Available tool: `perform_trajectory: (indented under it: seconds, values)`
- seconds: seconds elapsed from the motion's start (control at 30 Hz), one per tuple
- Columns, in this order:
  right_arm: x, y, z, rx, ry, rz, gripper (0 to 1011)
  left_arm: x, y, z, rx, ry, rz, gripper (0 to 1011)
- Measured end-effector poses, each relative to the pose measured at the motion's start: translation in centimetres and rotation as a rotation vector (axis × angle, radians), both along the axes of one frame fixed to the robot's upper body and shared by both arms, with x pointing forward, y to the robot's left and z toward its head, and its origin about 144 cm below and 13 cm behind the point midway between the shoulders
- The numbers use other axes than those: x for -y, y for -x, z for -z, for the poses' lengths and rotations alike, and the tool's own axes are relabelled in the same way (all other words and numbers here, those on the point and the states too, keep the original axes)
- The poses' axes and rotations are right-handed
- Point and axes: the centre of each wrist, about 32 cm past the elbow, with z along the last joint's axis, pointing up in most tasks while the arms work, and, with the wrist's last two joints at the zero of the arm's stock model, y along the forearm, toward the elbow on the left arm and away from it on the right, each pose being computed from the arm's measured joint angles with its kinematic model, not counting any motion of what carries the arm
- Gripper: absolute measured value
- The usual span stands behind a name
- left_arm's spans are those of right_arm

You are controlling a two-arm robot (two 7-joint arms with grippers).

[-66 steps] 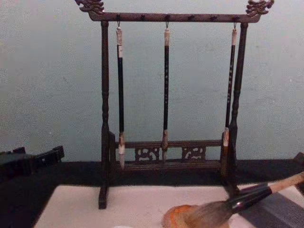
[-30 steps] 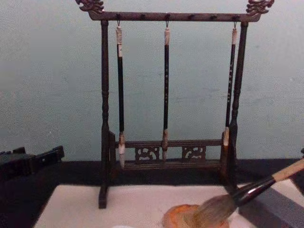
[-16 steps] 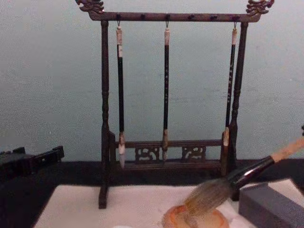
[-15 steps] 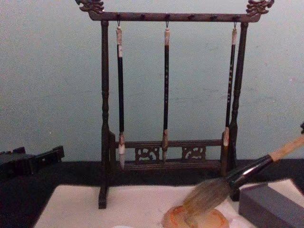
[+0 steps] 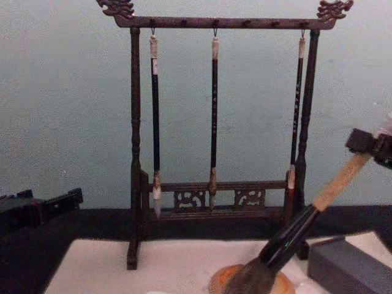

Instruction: Pick up the brush from the inkstone, write on the paper, then place the brush back to its original position.

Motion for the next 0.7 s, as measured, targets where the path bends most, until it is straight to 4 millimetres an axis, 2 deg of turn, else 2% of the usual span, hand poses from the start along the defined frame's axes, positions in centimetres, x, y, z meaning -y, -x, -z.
perform_trajectory:
  seconds: [0.2,0.7]
  values:
    - [-1.8,1.0,-1.7,0.078,0.091,-0.084,161,0.0,0.0,0.0,0.000,0.000,0.000,1002]
    - [-5.7,1.5,-2.2,0.135,0.199,-0.199,163,0.0,0.0,0.0,0.000,0.000,0.000,1002]
